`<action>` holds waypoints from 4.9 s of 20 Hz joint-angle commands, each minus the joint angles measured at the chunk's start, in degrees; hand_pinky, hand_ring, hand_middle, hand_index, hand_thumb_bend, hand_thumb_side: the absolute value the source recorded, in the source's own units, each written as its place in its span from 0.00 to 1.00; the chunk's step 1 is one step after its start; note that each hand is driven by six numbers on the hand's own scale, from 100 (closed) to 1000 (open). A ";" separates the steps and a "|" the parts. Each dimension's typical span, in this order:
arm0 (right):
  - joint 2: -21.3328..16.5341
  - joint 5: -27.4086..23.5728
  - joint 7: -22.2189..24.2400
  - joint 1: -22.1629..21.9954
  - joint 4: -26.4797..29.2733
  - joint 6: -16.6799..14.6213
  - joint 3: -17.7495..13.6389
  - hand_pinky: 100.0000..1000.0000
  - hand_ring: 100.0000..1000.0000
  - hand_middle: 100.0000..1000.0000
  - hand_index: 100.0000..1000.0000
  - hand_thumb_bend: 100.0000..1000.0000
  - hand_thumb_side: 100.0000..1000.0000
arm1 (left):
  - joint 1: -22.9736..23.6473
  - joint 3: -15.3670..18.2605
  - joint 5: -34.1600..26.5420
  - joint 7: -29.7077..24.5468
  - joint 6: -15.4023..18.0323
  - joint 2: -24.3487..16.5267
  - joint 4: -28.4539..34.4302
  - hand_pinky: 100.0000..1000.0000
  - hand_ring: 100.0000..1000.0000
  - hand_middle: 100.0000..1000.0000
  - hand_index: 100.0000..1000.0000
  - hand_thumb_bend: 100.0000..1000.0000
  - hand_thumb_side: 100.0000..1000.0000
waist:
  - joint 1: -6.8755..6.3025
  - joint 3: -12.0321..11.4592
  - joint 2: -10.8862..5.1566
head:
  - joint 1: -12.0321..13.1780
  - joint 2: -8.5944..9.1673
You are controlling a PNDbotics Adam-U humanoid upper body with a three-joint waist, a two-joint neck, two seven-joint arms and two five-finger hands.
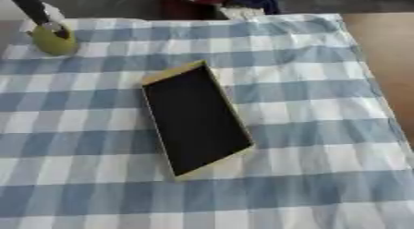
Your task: Pick up objects on the table and place them in the box.
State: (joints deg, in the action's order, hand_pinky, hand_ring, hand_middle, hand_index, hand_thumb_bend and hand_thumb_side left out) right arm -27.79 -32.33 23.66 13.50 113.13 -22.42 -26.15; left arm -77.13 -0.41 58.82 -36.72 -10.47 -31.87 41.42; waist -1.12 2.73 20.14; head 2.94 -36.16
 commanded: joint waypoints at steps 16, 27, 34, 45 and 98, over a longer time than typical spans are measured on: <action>-0.64 0.59 0.39 0.28 0.73 0.64 -0.99 0.75 0.72 0.64 0.92 0.00 0.48 | -1.03 0.89 10.11 -2.26 -5.04 -1.90 -0.62 0.87 0.95 0.84 0.87 0.82 0.15 | -0.24 0.40 -0.57 | -0.13 2.45; -0.40 0.75 0.83 0.57 0.73 0.95 -1.05 0.75 0.72 0.63 0.92 0.00 0.48 | -0.73 1.28 11.55 -3.76 -5.15 -1.61 -1.56 0.83 0.92 0.86 0.86 0.81 0.08 | -0.51 0.95 -0.01 | 0.07 2.53; -0.31 0.83 1.38 0.80 0.58 1.00 -1.08 0.75 0.72 0.63 0.92 0.00 0.48 | -0.74 1.69 11.70 -3.67 -6.77 -1.81 -2.04 0.80 0.91 0.86 0.85 0.81 0.06 | -0.75 1.35 0.56 | 0.11 2.63; -0.08 0.88 2.42 0.89 0.16 1.00 -1.23 0.75 0.71 0.61 0.92 0.00 0.48 | -0.60 1.78 15.51 -1.45 -8.03 -2.58 -2.36 0.72 0.84 0.80 0.81 0.80 0.08 | -0.85 1.54 1.51 | 0.13 3.03; 1.62 2.18 8.11 1.54 -2.81 -0.19 -1.67 0.76 0.71 0.59 0.93 0.00 0.48 | -1.91 3.96 21.22 14.66 -20.54 -1.95 -3.30 0.61 0.77 0.72 0.79 0.78 0.05 | -0.94 3.38 7.19 | 1.49 7.41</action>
State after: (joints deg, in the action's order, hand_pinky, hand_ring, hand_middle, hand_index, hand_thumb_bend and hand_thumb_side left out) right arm -25.21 -30.49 31.46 14.66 110.09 -22.48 -27.19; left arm -77.72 3.14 79.53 -22.20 -30.40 -32.65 37.53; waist -2.19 6.02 28.65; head 4.23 -29.61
